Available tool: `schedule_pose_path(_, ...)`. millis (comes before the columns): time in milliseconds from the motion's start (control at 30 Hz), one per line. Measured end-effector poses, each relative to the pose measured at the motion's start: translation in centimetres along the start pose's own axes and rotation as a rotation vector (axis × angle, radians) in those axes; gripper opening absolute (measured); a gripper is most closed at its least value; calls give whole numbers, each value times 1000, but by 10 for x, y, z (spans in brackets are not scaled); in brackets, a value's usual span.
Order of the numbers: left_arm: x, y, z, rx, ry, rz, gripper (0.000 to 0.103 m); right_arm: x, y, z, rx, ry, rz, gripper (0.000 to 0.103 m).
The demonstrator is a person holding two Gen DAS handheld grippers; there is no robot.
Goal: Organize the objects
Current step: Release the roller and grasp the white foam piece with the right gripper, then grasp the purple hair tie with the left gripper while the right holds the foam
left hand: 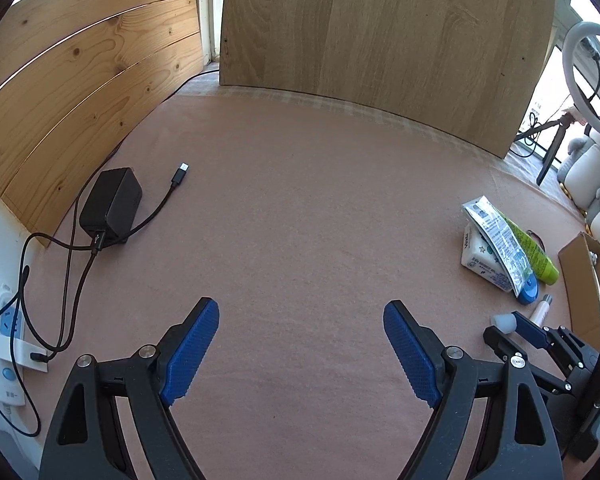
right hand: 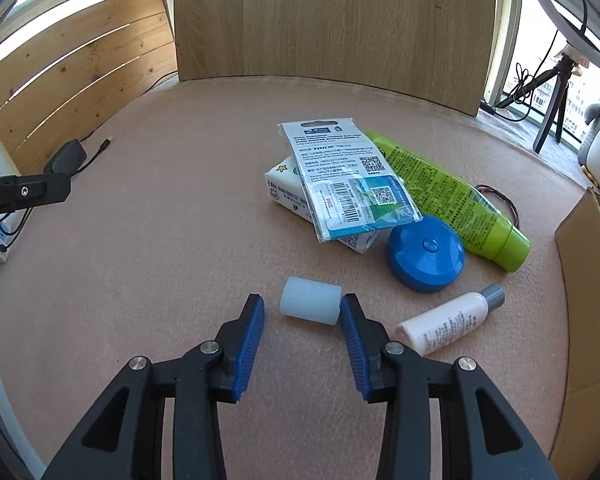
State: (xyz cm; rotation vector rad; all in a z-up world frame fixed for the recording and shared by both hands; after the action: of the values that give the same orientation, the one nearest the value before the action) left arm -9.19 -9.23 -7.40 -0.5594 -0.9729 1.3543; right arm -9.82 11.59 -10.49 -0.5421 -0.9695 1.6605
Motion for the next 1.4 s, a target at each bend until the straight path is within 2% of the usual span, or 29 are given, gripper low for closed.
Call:
schedule_pose_path(67, 5, 3, 3, -4, 6, -6, 87, 1, 1, 1, 3, 1, -6, 34)
schedule_pose_path(100, 9, 6, 4, -6, 13, -9, 87, 1, 1, 1, 5, 5, -9, 26)
schedule_pose_path(233, 37, 16, 14, -17, 61, -40, 87, 8, 1, -1, 14, 11, -8, 18)
schedule_pose_path(267, 47, 20, 18, -18, 75, -53, 87, 10, 1, -3, 15, 12, -13, 8)
schedule_pose_path(400, 103, 37, 35, -24, 159, -119, 87, 25, -6, -16, 13, 25, -21, 8)
schedule_pose_path(567, 201, 71, 57, -34, 306, -187, 87, 54, -24, -46, 2, 64, -40, 7)
schedule_pose_path(700, 271, 116, 66, -79, 429, -161, 87, 76, -41, -73, -4, 115, -49, 8)
schedule_pose_path(867, 319, 170, 66, -188, 503, -132, 87, 93, -57, -100, -3, 166, -40, 8)
schedule_pose_path(900, 324, 181, 63, -224, 513, -123, 82, 96, -59, -103, -3, 178, -39, 8)
schedule_pose_path(933, 325, 191, 59, -254, 517, -116, 72, 99, -60, -106, -1, 190, -35, 8)
schedule_pose_path(967, 326, 198, 57, -277, 516, -114, 70, 102, -62, -109, 0, 202, -30, 8)
schedule_pose_path(1000, 327, 197, 59, -254, 503, -131, 68, 106, -62, -110, 2, 214, -23, 8)
schedule_pose_path(1067, 331, 199, 59, -262, 510, -139, 63, 110, -63, -112, 7, 230, -14, 8)
schedule_pose_path(1133, 336, 200, 58, -269, 520, -172, 46, 112, -61, -111, 12, 234, -5, 8)
schedule_pose_path(1167, 338, 199, 57, -267, 535, -184, 41, 111, -62, -112, 15, 234, -5, 8)
schedule_pose_path(1233, 347, 197, 51, -264, 572, -207, 19, 111, -61, -112, 19, 235, -2, 8)
schedule_pose_path(1267, 350, 196, 49, -264, 581, -215, 13, 111, -60, -112, 21, 236, -1, 8)
schedule_pose_path(1300, 352, 196, 47, -266, 582, -225, 2, 112, -60, -112, 22, 238, -1, 8)
schedule_pose_path(1400, 344, 194, 48, -257, 565, -231, 2, 110, -61, -114, 24, 242, -3, 8)
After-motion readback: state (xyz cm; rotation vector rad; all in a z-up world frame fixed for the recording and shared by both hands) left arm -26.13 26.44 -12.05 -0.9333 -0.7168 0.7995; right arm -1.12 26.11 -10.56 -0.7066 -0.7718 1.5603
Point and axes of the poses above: each gripper's, at about its wrist camera, not at the fingertips, and y roughly the way its jaws point, x to its right, z to its top, the point moved 2 cm from there along y, roughly the way its jaws point, and after that the axes turned 11 degrees about -z, right-handed, at the moved point
